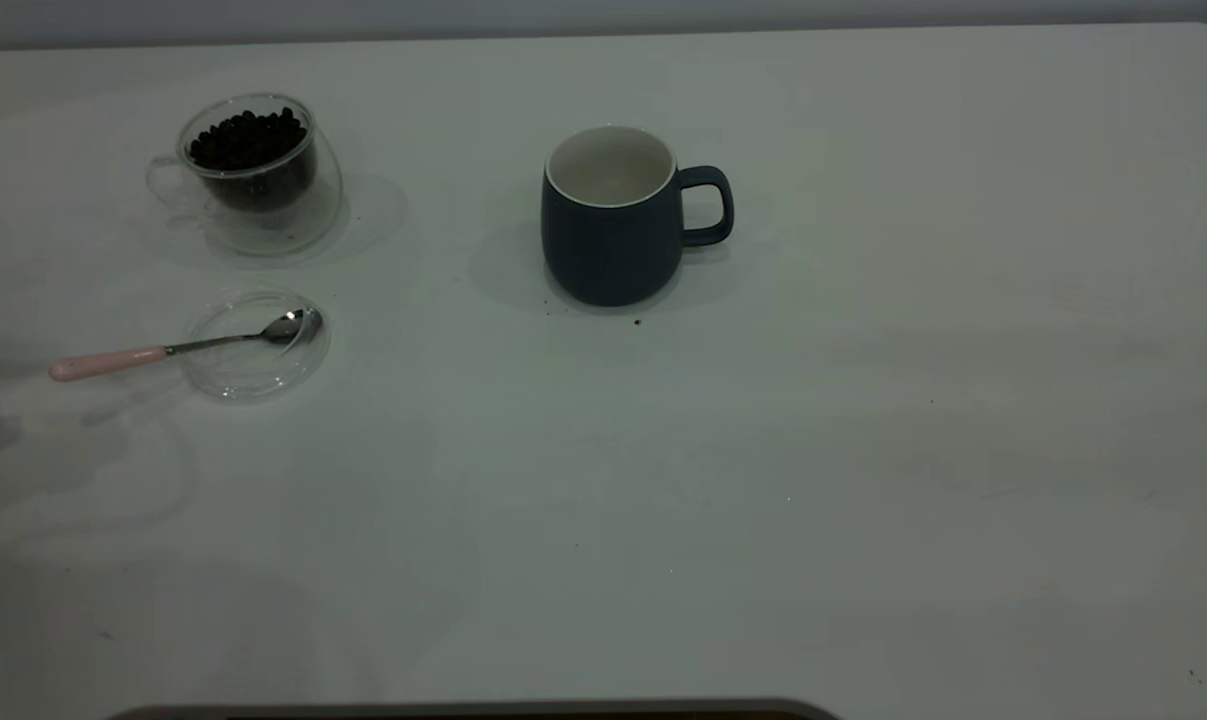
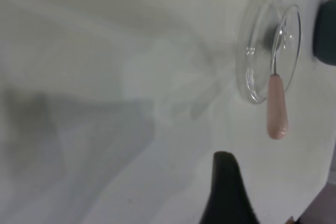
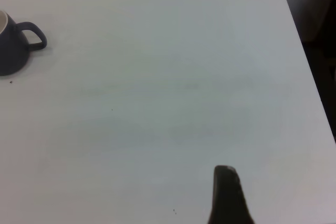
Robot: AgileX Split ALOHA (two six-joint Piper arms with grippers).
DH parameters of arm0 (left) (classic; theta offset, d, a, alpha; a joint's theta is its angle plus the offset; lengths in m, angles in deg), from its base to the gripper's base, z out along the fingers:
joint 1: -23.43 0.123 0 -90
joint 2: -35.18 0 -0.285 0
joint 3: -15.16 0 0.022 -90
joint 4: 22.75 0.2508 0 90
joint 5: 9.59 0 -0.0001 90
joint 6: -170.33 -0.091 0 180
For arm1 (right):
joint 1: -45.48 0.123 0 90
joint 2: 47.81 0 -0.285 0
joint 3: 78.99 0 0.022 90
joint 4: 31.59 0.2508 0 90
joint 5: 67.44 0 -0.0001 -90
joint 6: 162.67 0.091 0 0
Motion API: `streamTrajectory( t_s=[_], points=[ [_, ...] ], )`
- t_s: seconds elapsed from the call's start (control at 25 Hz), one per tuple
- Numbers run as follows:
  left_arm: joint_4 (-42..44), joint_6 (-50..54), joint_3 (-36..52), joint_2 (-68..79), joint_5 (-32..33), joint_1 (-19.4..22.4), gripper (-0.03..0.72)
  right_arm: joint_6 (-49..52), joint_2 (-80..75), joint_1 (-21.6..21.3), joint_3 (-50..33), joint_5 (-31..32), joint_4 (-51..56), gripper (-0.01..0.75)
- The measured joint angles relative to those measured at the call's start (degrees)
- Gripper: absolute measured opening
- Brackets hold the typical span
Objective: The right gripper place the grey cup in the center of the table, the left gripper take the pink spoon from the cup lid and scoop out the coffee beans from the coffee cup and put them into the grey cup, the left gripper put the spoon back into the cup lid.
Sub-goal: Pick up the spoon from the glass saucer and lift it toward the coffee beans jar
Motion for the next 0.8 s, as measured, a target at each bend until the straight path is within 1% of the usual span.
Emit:
streamTrajectory(
  t_s=[0.12,0.32,0.44,0.64,0.8],
  points=[
    [-0.19,0.00,-0.04,0.61,0.39,0.00,0.608,0.00,0.00,0.00,0.00,0.00,0.00,0.537],
    [-0.26,-0.05,-0.24,0.68,0.88,-0.23,0.608,0.00,0.00,0.00,0.00,0.00,0.00,0.537],
    [-0.33,-0.05,-0.38,0.68,0.76,-1.86,0.604,0.00,0.00,0.00,0.00,0.00,0.00,0.537],
    [-1.04,-0.05,-0.38,0.68,0.30,-6.24,0.596,0.00,0.00,0.00,0.00,0.00,0.00,0.537],
    [-2.92,-0.05,-0.38,0.68,-1.17,-7.48,0.596,0.00,0.00,0.00,0.00,0.00,0.00,0.537]
  ],
)
